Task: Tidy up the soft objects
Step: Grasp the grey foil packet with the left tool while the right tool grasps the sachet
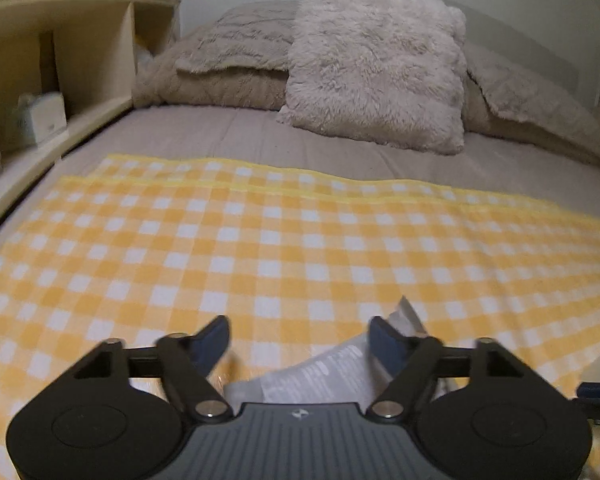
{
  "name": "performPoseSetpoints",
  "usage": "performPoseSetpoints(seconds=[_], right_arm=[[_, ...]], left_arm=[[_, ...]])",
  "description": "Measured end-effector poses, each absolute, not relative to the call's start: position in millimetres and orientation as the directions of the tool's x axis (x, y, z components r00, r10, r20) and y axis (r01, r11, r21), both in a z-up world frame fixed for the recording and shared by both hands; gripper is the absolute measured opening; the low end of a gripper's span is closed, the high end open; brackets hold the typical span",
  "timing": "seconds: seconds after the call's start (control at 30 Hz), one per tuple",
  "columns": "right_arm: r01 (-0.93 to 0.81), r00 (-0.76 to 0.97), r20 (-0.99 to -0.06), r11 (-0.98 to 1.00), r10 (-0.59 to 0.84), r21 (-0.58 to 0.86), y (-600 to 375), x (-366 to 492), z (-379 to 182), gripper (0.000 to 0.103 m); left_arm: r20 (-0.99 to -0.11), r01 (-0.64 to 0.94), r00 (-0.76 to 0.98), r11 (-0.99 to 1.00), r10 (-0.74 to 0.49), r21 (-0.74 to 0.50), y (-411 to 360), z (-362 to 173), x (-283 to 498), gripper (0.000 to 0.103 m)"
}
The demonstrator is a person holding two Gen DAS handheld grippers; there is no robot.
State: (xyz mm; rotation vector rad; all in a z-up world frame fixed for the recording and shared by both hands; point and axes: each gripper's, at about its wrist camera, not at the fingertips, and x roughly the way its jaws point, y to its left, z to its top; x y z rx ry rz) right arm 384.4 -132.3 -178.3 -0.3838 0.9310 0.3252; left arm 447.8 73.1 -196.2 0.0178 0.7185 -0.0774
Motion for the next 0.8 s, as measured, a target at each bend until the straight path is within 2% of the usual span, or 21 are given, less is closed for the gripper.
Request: performPoseSetpoints(seconds=[0.07,0.23,0.43,0.57,0.7,0.8], right_arm=[[-0.464,0.557,-0.825,0.859,0.092,-0.217,-127.2,383.1,-184.4,0.009],[-0.55,0.475,-0.852,0.83,0.22,-0.093,-123.3,378.7,-185.9,0.009],[-0.642,0.386,-0.88,0.766,0.276,-0.042,-106.4,363.0,-187.1,0.009],[-0.681,0.312,-0.895,0.732,0.318,0.023,-100.6,354.8,-185.0,0.01],[-0.651,0.324,-0.889,0.758,0.324,0.039,-104.6,356.0,-175.9,0.01],[-0.573,0.432,-0.866,0.818,0.25,-0.049,-111.3,360.7,-166.1,0.01]], left_arm=[[-0.664,0.098,0.744,0.995,-0.072,0.002,68.8,-199.8,452.5,0.086],[-0.725,0.152,0.68,0.988,-0.109,-0.006,64.7,-213.3,456.4,0.086],[-0.801,0.219,0.57,0.973,-0.185,-0.069,70.2,-211.7,447.1,0.087],[-0.839,0.362,0.477,0.928,-0.262,-0.084,68.1,-212.4,424.1,0.099],[-0.849,0.396,0.461,0.916,-0.257,-0.062,63.5,-211.0,413.5,0.099],[-0.846,0.363,0.485,0.931,-0.219,-0.033,57.5,-209.4,416.8,0.099]])
